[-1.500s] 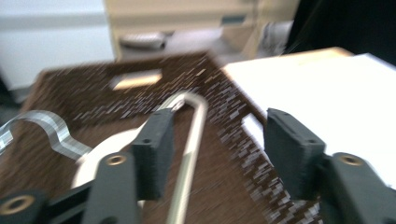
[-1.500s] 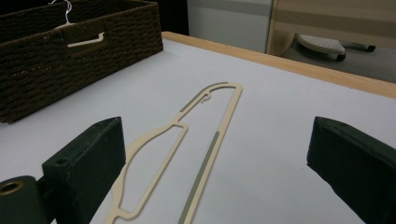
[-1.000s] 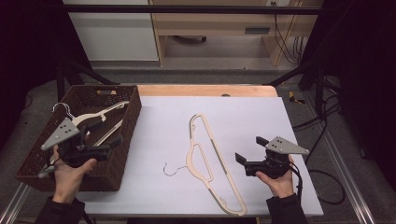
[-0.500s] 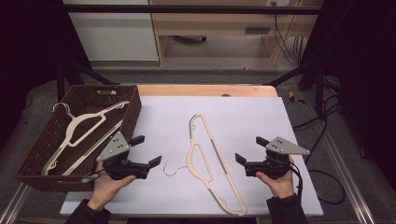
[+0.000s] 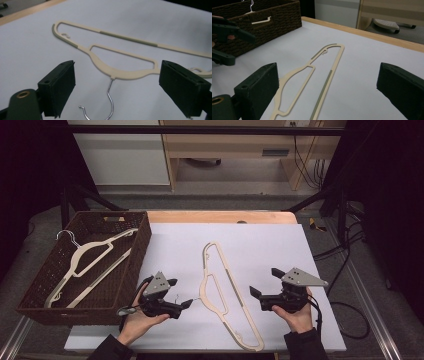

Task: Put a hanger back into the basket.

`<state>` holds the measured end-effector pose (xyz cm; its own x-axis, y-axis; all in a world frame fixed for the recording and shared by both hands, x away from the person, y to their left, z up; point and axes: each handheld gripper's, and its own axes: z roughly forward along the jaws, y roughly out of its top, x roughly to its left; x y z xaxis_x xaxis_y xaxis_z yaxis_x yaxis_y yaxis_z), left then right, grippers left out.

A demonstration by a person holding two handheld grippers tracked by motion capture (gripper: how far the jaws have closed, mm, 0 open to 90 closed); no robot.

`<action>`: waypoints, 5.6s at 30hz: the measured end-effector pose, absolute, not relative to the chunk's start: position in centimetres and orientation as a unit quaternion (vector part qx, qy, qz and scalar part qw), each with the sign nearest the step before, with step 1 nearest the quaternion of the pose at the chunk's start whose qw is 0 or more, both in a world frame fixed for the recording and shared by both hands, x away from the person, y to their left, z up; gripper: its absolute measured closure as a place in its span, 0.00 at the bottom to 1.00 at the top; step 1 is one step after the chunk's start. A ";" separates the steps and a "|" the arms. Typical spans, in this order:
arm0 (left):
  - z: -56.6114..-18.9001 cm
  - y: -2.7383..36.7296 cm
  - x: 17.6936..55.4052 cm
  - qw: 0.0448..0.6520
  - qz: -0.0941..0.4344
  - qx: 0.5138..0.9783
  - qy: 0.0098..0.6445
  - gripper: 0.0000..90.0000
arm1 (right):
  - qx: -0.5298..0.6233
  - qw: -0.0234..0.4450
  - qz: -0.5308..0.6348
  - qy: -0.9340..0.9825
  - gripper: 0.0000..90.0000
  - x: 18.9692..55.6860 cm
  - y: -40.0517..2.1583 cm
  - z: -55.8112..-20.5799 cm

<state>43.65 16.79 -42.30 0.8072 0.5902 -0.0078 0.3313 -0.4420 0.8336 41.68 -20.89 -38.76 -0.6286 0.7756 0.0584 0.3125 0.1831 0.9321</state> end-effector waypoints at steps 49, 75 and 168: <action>-47.3 13.2 47.7 0.343 0.096 0.902 0.246 0.96 | 0.364 0.214 0.517 0.745 0.05 41.9 -20.1 -39.1; -45.6 13.1 47.2 0.330 0.092 0.917 0.204 0.99 | 0.335 0.172 0.494 0.784 0.09 42.4 -15.8 -41.3; -35.4 20.2 44.5 0.510 0.190 0.782 0.304 0.10 | 0.295 0.170 0.414 0.844 0.85 42.0 -11.0 -43.3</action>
